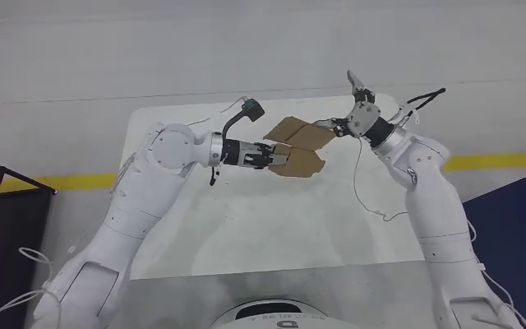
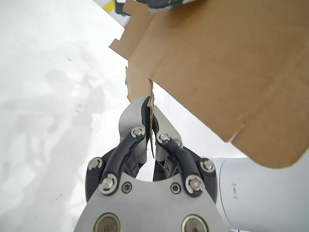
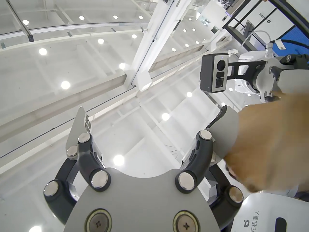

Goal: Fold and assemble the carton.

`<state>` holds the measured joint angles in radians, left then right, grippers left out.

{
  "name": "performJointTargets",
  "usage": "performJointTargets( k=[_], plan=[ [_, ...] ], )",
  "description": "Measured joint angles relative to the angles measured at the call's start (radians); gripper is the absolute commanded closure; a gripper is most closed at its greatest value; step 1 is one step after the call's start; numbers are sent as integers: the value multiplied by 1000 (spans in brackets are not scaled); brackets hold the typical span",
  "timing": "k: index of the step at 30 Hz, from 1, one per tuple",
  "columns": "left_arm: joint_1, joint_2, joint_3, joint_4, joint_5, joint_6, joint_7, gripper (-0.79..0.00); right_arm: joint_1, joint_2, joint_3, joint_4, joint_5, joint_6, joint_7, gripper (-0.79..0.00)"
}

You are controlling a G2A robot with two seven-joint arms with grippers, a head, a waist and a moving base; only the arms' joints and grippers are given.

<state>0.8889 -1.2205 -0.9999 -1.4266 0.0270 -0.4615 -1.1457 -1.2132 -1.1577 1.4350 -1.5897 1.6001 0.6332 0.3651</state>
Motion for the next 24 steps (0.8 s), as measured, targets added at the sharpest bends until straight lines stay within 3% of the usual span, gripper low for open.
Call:
performJointTargets(
  k=[4, 9, 13, 16, 20, 24],
  plan=[
    [-3, -1, -2, 27, -51, 13, 28, 0, -19, 2, 55, -5, 2, -89, 53, -785],
    [23, -6, -47, 98, -281, 48, 113, 0, -88, 6, 107, -31, -5, -127, 144, -785],
    [32, -4, -73, 126, -405, 84, 97, 0, -154, 10, 95, -53, -115, -149, 221, -785],
    [26, 0, -81, 128, -390, 84, 80, 0, -183, 11, 84, -56, -157, -157, 273, -785],
    [4, 5, -73, 114, -294, 59, 59, 0, -193, 13, 75, -45, -174, -127, 256, -785],
    [-25, 5, -57, 92, -212, 19, 63, 0, -181, 19, 45, 3, -171, 63, 139, -785]
  ],
)
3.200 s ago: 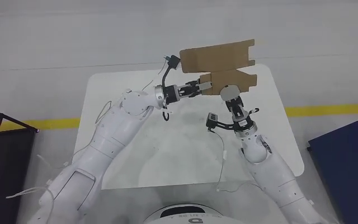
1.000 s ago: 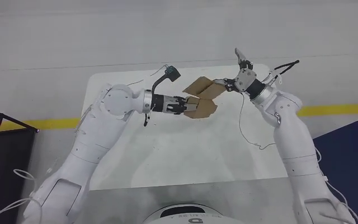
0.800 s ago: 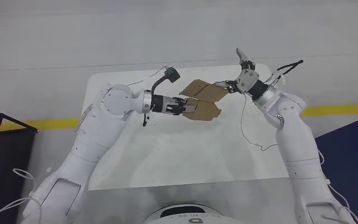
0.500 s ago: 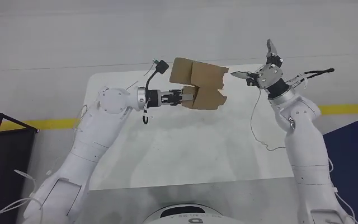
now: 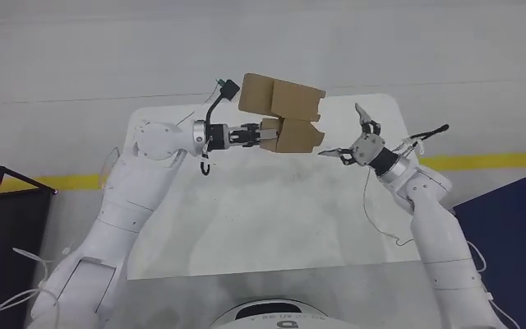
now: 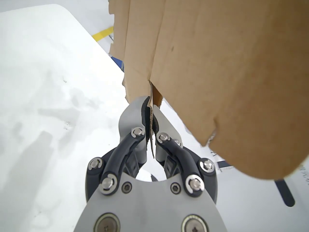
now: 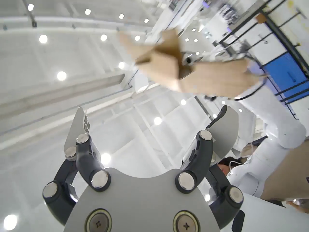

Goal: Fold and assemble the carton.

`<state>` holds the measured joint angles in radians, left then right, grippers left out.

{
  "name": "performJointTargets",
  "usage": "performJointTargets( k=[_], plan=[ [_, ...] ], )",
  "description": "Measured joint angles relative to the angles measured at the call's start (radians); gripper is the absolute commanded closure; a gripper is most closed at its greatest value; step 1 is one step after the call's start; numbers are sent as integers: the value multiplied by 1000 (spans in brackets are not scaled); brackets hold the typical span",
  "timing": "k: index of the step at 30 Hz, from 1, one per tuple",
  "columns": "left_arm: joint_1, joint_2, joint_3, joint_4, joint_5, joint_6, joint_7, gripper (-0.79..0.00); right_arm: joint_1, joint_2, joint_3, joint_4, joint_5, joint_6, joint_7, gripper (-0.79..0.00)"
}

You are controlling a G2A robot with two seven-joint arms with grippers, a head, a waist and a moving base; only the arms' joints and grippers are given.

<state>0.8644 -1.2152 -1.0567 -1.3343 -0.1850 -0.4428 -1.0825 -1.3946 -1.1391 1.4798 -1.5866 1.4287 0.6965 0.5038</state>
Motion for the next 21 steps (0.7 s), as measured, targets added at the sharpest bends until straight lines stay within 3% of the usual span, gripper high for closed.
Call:
performJointTargets(
  k=[4, 10, 15, 20, 21],
  plan=[
    [-20, 1, 13, -14, 67, -30, 6, 0, 31, 1, -3, 39, 108, 157, -64, -677],
    [-23, 4, 23, -34, 126, -49, 18, 0, 68, 1, -9, 74, 188, 225, -116, -591],
    [-19, 8, 25, -50, 141, -56, 28, 0, 96, 0, -35, 99, 216, 275, -162, -397],
    [-19, 10, 28, -56, 144, -57, 33, 0, 119, -1, -65, 125, 251, 314, -184, -348],
    [-19, 10, 29, -56, 146, -57, 34, 0, 119, 1, -74, 129, 263, 317, -191, -308]
  ],
)
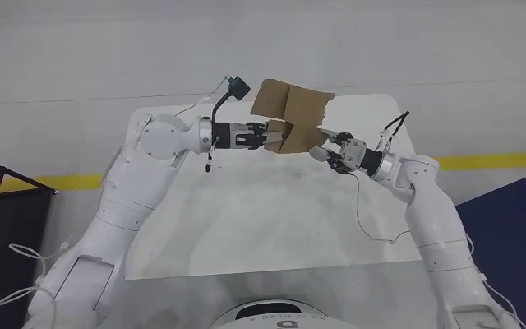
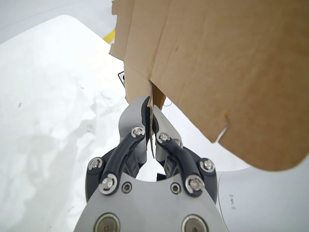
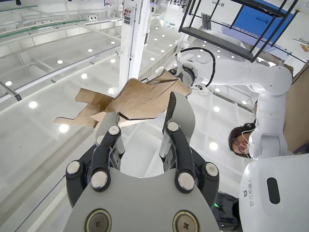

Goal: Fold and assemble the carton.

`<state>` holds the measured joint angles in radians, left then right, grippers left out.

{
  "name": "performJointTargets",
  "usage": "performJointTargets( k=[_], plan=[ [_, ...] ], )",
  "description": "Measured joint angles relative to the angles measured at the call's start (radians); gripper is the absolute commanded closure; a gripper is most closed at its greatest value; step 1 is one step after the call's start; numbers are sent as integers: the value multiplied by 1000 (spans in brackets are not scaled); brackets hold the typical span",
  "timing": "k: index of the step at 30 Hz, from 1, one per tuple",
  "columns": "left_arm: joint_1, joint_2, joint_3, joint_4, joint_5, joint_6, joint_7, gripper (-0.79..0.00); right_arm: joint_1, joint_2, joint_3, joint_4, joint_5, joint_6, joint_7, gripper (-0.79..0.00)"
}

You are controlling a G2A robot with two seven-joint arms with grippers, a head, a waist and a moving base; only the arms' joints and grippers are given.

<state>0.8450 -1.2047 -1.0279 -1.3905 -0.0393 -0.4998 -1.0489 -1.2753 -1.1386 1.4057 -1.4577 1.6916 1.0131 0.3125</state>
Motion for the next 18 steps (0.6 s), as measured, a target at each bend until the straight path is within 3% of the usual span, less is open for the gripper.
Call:
performJointTargets(
  k=[13, 17, 18],
  plan=[
    [-14, 6, 5, 35, 31, 8, 14, 0, -17, 68, -66, -48, 170, -1, -95, -31],
    [-26, 6, 1, 53, 16, 13, 40, 0, -29, 92, -76, -70, 192, -1, -111, -123],
    [-28, 5, 0, 57, 10, 14, 46, 0, -32, 97, -79, -74, 195, -1, -114, -215]
  ],
)
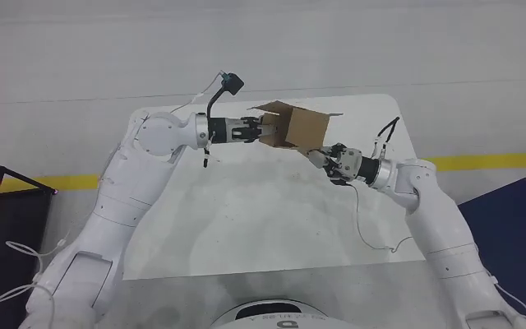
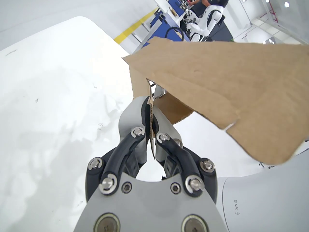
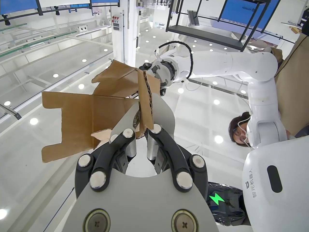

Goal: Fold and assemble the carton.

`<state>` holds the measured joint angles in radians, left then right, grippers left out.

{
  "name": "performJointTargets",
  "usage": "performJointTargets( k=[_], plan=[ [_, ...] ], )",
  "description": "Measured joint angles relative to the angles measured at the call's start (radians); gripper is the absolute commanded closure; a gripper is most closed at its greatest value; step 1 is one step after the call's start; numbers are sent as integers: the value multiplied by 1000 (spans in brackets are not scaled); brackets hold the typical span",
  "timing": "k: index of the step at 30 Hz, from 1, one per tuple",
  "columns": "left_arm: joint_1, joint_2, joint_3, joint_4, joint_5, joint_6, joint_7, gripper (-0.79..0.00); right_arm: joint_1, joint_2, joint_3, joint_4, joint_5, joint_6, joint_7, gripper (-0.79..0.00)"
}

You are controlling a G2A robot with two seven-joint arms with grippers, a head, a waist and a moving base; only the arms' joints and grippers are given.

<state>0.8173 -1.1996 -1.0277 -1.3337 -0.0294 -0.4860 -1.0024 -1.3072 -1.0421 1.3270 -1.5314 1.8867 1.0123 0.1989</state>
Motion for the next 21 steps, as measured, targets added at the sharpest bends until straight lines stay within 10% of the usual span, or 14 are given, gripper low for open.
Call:
performJointTargets(
  k=[9, 21],
  plan=[
    [-5, -4, 4, 31, -37, 18, 52, 0, -17, 49, -45, -46, 63, 0, -41, -616],
    [26, 13, -41, -17, -11, 49, 56, 0, -83, 57, 72, 26, 61, -168, 294, -785]
  ],
)
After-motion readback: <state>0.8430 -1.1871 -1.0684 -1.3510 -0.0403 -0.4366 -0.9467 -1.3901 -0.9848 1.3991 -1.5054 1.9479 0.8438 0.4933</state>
